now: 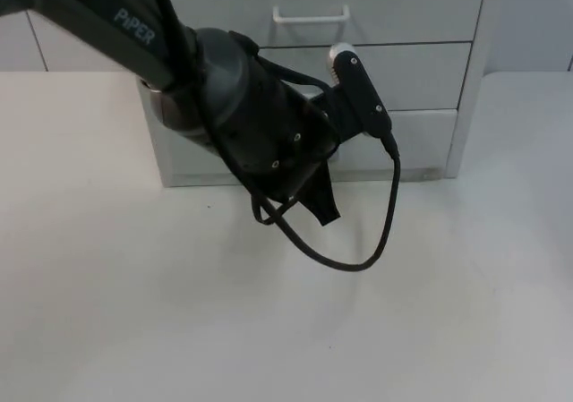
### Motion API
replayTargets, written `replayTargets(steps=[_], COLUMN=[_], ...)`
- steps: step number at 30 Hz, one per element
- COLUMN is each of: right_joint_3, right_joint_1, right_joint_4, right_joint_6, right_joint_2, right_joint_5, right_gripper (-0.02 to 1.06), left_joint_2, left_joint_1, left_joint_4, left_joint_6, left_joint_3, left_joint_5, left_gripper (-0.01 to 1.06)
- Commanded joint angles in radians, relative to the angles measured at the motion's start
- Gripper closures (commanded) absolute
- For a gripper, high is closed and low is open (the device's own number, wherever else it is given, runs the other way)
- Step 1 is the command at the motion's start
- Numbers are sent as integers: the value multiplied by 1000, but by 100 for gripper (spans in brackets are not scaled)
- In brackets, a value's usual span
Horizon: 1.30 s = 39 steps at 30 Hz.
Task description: Open the drawer with the left hand, place the block into the drawer with the right hand, then close the drawer with the left hand.
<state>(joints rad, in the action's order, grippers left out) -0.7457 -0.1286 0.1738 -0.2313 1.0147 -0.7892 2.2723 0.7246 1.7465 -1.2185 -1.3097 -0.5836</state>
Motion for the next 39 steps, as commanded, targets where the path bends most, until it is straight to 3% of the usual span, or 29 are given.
replayTargets(steps=[1, 11, 16, 23, 27, 31, 32, 34, 39], right_joint_3=[1, 1, 1, 1, 1, 1, 1, 1, 1], right_joint_1=[6, 6, 6, 6, 6, 6, 6, 6, 6], right_joint_4=[6, 6, 6, 6, 6, 6, 6, 6, 6], right_joint_6=[-3, -3, -3, -3, -3, -3, -3, -3, -3], right_joint_2=[-5, -5, -5, -5, -5, -5, -5, -5, -5], right_joint_5=[8, 10, 17, 17, 17, 12, 12, 8, 8], right_gripper=[26, 26, 26, 26, 26, 26, 26, 26, 26], left_joint_2=[2, -7, -68, -265, -347, -428, -428, -455, -466], left_joint_1=[-17, -7, 20, 72, 90, 88, 88, 88, 88], left_joint_4=[-2, -21, -169, -506, -731, -1087, -1087, -1240, -1387], left_joint_6=[-19, 9, 159, 399, 563, 874, 874, 1000, 1106], left_joint_3=[-14, -9, 43, 182, 204, 204, 204, 204, 204], left_joint_5=[-68, -100, -80, 50, 52, 57, 57, 47, 11], left_gripper=[105, 105, 105, 105, 105, 105, 105, 105, 105])
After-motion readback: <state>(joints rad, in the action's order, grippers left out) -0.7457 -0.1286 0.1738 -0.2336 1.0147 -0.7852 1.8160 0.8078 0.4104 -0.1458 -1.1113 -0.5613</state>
